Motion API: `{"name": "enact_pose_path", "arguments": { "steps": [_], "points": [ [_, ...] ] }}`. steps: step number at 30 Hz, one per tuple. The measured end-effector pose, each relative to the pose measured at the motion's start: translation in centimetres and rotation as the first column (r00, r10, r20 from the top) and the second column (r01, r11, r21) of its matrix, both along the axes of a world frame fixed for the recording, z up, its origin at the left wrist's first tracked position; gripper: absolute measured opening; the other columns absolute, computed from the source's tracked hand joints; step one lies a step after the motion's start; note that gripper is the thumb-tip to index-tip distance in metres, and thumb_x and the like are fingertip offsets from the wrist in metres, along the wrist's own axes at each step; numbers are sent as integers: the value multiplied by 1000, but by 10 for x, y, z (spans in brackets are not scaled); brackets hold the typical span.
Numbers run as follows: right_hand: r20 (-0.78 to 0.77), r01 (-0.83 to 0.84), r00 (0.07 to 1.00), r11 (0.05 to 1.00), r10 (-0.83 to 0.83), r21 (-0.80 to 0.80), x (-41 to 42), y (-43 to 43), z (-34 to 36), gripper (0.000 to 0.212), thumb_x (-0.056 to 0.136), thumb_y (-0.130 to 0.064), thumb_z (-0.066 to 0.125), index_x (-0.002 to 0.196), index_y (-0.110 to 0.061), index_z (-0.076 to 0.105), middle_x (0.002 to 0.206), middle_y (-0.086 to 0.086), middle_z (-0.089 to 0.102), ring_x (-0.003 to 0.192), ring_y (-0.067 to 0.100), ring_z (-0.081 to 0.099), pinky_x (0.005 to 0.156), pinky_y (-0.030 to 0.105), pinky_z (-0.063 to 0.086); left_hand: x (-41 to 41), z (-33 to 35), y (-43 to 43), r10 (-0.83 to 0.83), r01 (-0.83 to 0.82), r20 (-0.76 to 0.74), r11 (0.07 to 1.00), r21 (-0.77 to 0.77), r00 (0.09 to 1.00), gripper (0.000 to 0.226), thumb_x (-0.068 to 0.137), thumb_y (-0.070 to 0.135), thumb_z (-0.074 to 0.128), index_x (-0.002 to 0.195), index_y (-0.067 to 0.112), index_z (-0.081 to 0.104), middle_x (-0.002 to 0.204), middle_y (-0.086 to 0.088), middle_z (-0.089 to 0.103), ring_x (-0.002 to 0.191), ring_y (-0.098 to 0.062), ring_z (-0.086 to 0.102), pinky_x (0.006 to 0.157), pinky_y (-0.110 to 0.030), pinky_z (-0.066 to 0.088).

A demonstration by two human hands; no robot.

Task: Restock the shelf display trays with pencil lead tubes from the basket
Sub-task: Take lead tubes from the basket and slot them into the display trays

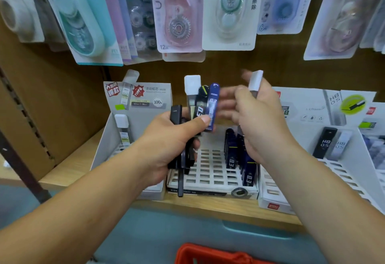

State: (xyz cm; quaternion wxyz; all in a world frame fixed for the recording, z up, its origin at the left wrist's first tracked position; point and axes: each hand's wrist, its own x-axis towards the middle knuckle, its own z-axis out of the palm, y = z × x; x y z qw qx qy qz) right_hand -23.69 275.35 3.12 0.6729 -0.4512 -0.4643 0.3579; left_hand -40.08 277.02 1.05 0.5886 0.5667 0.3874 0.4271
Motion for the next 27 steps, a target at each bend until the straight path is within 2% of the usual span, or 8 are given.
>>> {"name": "enact_pose_path", "arguments": {
  "steps": [2, 5, 7, 11, 14, 16, 21, 27],
  "points": [
    [-50, 6, 999, 999, -8, -44, 2, 0, 1, 13, 109, -36, 46, 111, -26, 55, 69, -1, 49, 46, 13, 39, 39, 25, 33, -9, 1, 4, 47, -42, -84, 997, 59, 995, 24, 93, 28, 76, 112, 15, 73, 106, -21, 74, 69, -16, 56, 60, -34, 46],
    [-64, -47, 997, 987, 38, -155, 0, 2, -1, 45, 103, -61, 42, 112, -22, 63, 64, -4, 37, 46, 12, 26, 42, 23, 21, -21, 4, 9, 76, -66, -113, 993, 93, 991, 18, 95, 27, 75, 109, 17, 74, 107, -20, 75, 73, -19, 54, 63, -37, 46],
    [-99, -117, 990, 968, 97, -220, -4, 1, -4, 51, 103, -62, 38, 111, -20, 65, 64, -3, 40, 47, 12, 29, 44, 25, 24, -28, 2, 12, 109, -92, -142, 989, 118, 984, 14, 95, 28, 75, 106, 20, 75, 105, -18, 76, 74, -21, 54, 66, -41, 47],
    [12, -120, 992, 961, 127, -249, -5, 6, -8, 19, 104, -40, 55, 105, -25, 66, 81, 2, 57, 70, 19, 53, 62, 37, 47, -37, -5, 17, 155, -131, -168, 980, 147, 974, 5, 94, 32, 75, 93, 30, 80, 108, -28, 71, 74, -25, 54, 68, -45, 47],
    [125, -77, 987, 981, 100, -176, -3, 8, -5, 13, 99, -36, 67, 93, -26, 72, 86, -1, 70, 83, 20, 61, 74, 40, 53, -40, -9, 19, 169, -141, -181, 978, 155, 969, 9, 94, 32, 76, 95, 24, 80, 106, -29, 71, 72, -24, 55, 67, -44, 47],
    [164, -70, 982, 991, 89, -118, -2, 6, -4, 8, 97, -31, 72, 96, -23, 73, 87, -3, 77, 81, 14, 67, 72, 34, 52, -41, -10, 20, 191, -162, -192, 974, 160, 963, 13, 94, 30, 76, 99, 18, 78, 102, -28, 72, 71, -23, 55, 67, -43, 48],
    [248, -63, 966, 997, 72, -46, 4, 6, -5, 19, 90, -12, 79, 105, -15, 68, 88, 5, 79, 82, 21, 78, 65, 36, 58, -43, -13, 19, 252, -211, -219, 958, 195, 943, 16, 95, 29, 75, 98, 14, 78, 62, 5, 65, 65, -17, 55, 59, -33, 47],
    [618, 20, 784, 998, -52, 58, -2, 18, -7, 22, 81, -16, 88, 90, -27, 71, 86, -3, 74, 78, 15, 75, 74, 43, 65, -52, -21, 20, 323, -263, -251, 933, 244, 912, 19, 93, 29, 76, 91, 10, 74, 66, -3, 54, 68, -23, 51, 67, -38, 43]
  ]
}}
